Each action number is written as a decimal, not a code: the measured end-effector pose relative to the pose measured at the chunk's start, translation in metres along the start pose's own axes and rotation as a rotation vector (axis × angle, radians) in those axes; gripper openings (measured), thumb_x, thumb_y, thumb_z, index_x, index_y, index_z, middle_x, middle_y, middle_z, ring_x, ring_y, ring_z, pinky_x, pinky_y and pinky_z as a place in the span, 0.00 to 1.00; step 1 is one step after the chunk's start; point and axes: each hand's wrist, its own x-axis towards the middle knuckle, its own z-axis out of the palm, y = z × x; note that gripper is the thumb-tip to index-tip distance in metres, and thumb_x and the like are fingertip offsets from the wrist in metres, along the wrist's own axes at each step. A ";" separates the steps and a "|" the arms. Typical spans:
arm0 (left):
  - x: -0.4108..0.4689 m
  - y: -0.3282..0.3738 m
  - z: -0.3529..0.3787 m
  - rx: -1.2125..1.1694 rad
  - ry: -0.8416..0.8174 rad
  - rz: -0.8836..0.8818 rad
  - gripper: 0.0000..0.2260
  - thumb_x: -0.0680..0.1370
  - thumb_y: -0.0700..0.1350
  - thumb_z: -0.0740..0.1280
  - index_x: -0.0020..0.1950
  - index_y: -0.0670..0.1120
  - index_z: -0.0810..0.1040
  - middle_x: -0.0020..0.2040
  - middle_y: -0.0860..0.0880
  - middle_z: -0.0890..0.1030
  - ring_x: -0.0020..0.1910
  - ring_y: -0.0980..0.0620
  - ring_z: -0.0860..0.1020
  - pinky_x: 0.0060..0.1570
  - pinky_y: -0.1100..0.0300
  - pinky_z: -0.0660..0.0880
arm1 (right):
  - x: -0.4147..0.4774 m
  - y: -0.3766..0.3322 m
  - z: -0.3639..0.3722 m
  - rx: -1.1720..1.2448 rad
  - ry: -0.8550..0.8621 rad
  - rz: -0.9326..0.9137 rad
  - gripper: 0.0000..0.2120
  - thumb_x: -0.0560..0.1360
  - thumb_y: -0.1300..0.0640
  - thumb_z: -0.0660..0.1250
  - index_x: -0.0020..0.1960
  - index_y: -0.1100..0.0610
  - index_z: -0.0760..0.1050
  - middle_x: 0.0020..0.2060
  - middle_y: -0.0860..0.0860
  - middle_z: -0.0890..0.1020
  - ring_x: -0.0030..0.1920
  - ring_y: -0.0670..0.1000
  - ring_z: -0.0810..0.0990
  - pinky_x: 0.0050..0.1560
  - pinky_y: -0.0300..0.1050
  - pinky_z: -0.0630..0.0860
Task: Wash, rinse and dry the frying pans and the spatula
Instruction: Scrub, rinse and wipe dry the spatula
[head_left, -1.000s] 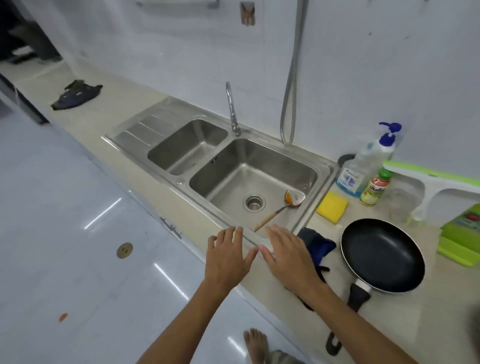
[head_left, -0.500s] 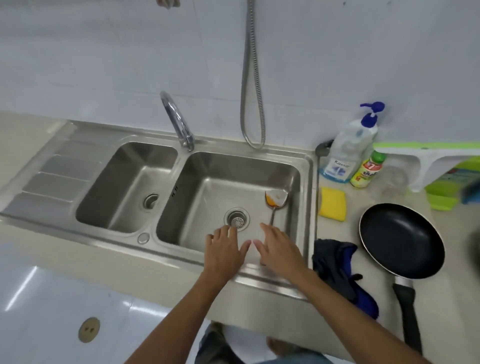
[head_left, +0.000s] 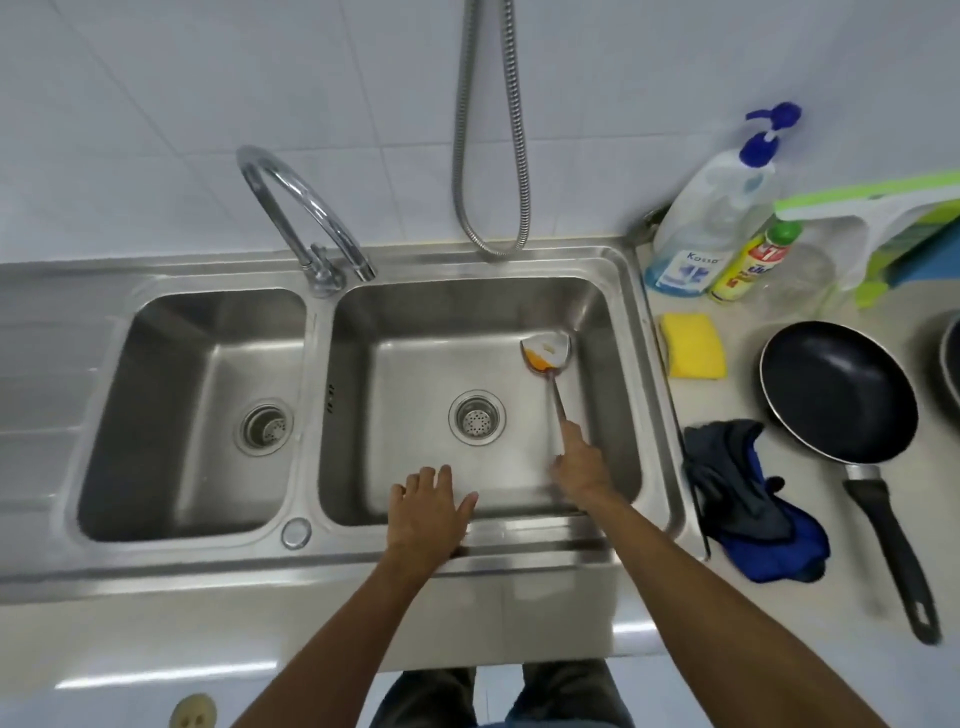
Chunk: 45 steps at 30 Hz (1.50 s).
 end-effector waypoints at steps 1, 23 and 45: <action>-0.002 -0.001 0.002 -0.014 -0.010 0.001 0.29 0.83 0.64 0.51 0.77 0.47 0.66 0.71 0.45 0.74 0.68 0.44 0.73 0.65 0.48 0.67 | -0.001 0.000 0.002 -0.007 0.028 0.000 0.29 0.77 0.65 0.58 0.76 0.52 0.59 0.51 0.63 0.81 0.50 0.64 0.81 0.53 0.58 0.81; 0.147 -0.142 -0.224 0.017 0.400 0.004 0.33 0.80 0.56 0.65 0.78 0.40 0.60 0.79 0.41 0.62 0.78 0.41 0.63 0.73 0.42 0.65 | -0.101 -0.082 -0.003 0.057 0.034 -0.388 0.27 0.82 0.59 0.60 0.78 0.45 0.61 0.51 0.53 0.84 0.47 0.52 0.82 0.53 0.49 0.80; 0.129 -0.148 -0.188 -0.199 0.377 -0.042 0.32 0.80 0.49 0.68 0.79 0.40 0.59 0.80 0.41 0.61 0.77 0.40 0.65 0.73 0.45 0.66 | -0.111 -0.105 0.007 -0.044 -0.009 -0.473 0.29 0.82 0.59 0.61 0.79 0.44 0.57 0.51 0.52 0.84 0.47 0.52 0.81 0.52 0.49 0.80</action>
